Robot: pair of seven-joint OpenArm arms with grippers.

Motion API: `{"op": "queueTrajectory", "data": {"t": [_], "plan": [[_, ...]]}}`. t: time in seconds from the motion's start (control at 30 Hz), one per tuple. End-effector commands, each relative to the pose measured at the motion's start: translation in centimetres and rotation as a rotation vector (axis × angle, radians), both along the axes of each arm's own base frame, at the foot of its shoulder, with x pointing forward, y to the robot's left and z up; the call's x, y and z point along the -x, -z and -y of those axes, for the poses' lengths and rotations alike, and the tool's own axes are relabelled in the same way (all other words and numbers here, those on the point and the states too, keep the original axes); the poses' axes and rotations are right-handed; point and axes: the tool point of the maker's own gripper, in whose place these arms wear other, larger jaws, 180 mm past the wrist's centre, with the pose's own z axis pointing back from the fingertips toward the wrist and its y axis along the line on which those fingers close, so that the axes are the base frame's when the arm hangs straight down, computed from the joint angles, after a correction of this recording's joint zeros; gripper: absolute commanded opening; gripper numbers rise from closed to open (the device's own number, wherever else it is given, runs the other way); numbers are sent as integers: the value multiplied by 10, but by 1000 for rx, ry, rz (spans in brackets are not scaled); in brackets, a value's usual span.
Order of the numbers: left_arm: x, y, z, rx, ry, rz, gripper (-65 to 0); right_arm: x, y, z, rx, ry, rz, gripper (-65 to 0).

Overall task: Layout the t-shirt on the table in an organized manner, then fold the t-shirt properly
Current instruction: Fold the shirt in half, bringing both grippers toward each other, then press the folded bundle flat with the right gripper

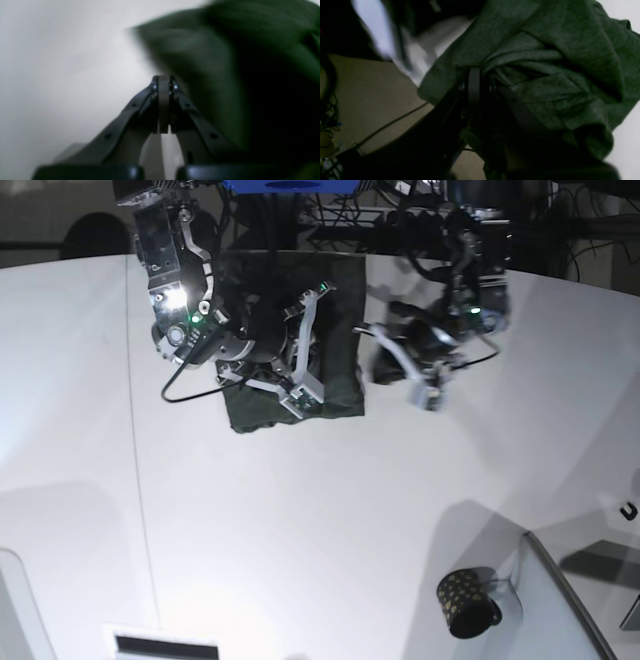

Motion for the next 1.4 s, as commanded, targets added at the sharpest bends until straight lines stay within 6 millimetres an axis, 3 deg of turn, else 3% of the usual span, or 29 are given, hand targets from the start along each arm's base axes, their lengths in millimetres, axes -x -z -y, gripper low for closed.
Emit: {"op": "queueTrajectory", "data": {"t": [0.0,0.07,0.17,0.3,0.43,0.5,0.63,0.73,0.83,1.07,1.37], "plan": [[-10,-15,-26,-34,-49,49,-650,-8,-10,-5,-29,6,35,-554],[-3,-21,-67,-108,-96,22,-650,-8,-10,-5,-27,5,37,-467],[14,-30,-123,-211,-139,-13,-650,-6,-11,-7,-25,-6,38,-386],[35,-43,-170,-262,-177,-10,-650,1,-9,-13,-15,-48,39,-335],[62,-48,-207,-286,-238,-27,-650,12,-11,-26,-22,-50,24,-336],[76,-49,-222,-302,-276,-43,-650,8,-29,-26,-43,-33,73,-336],[102,-57,-256,-353,-342,-68,-650,-26,-65,25,-26,178,188,-330],[119,-65,-278,-382,-411,-75,-650,-39,-58,56,19,262,184,-329],[129,-64,-288,-389,-443,-89,-650,-38,-43,61,37,276,141,-329],[133,-59,-285,-372,-448,-101,-650,-37,-15,57,29,280,89,-329],[134,-59,-285,-373,-451,-103,-650,-34,-7,54,16,280,86,-359]]}}
